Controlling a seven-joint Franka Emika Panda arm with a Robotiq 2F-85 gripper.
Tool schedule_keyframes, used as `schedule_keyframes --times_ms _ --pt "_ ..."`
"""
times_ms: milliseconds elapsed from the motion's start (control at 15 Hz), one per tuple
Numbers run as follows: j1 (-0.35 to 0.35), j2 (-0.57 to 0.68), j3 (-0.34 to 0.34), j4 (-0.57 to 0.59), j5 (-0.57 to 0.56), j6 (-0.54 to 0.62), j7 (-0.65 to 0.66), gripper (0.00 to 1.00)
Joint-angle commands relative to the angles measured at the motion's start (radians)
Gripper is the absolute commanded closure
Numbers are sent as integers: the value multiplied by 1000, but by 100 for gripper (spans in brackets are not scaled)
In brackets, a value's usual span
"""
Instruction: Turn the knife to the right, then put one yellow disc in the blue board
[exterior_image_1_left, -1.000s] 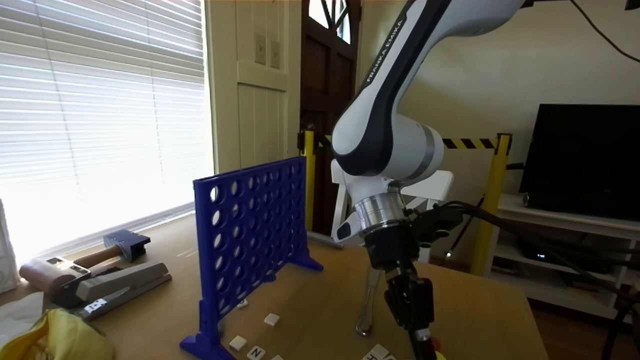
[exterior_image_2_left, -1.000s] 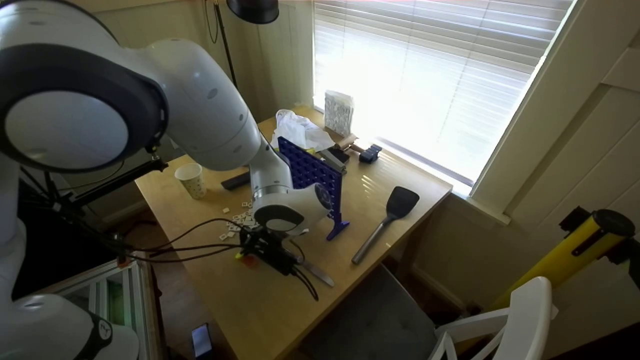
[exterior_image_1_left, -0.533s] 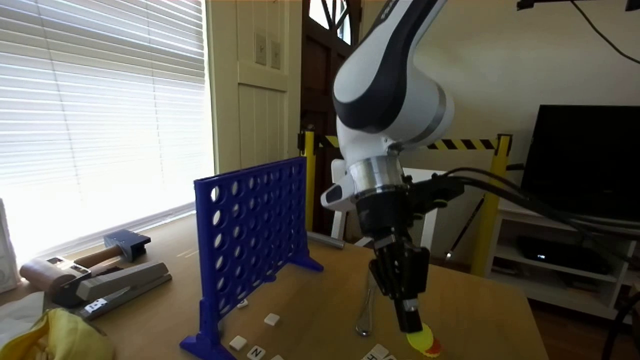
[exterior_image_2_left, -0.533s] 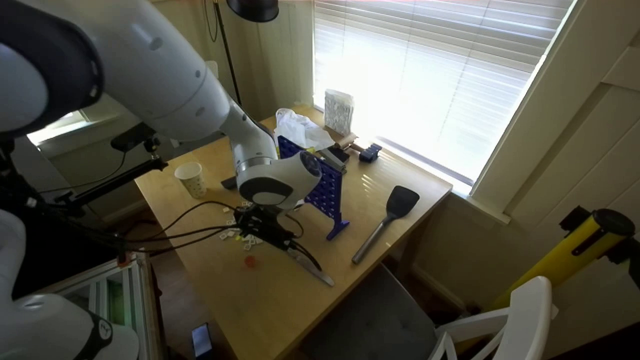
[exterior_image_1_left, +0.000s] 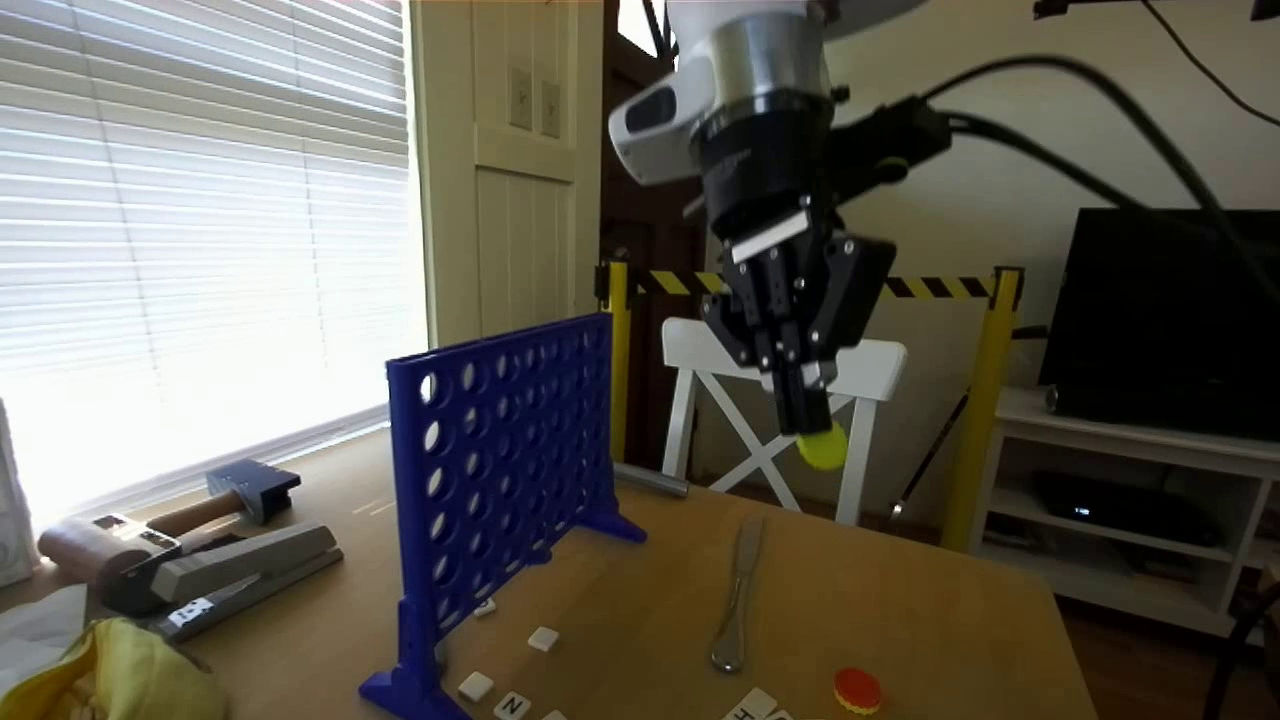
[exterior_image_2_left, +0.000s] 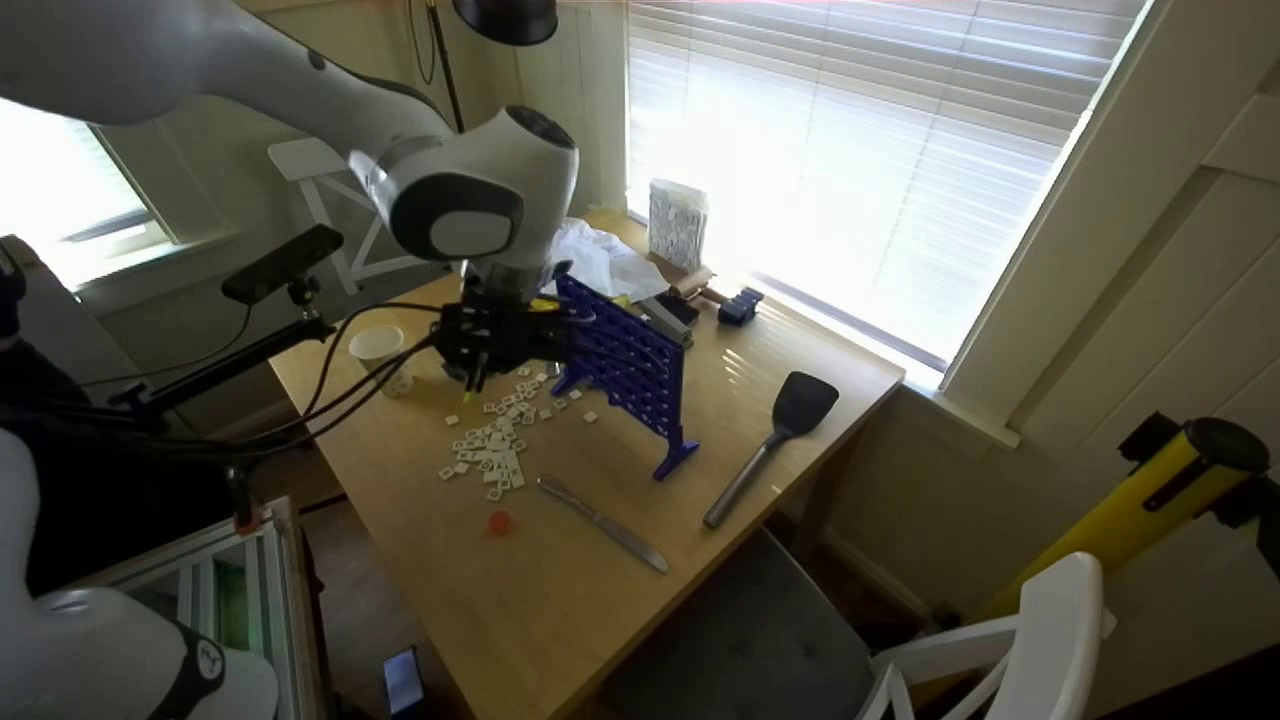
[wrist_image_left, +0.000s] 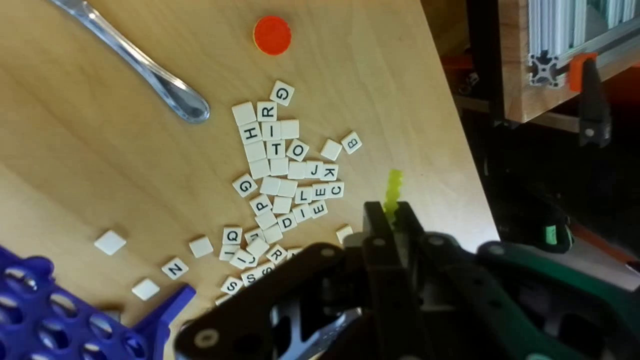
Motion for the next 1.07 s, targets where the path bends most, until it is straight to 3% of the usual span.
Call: schedule_keyframes --times_ms 0,67,133,533,600,1000 --pt "82 -96 -25 61 -108 -118 -28 98" --pt "105 -109 -23 88 -128 -138 -42 98" --pt "102 -84 -43 51 -80 -88 -8 92" --pt "131 -109 -43 81 -107 -119 -21 92" --pt "131 -108 -45 81 -107 -119 -24 98" --pt "133 30 -61 226 -211 155 -125 98"
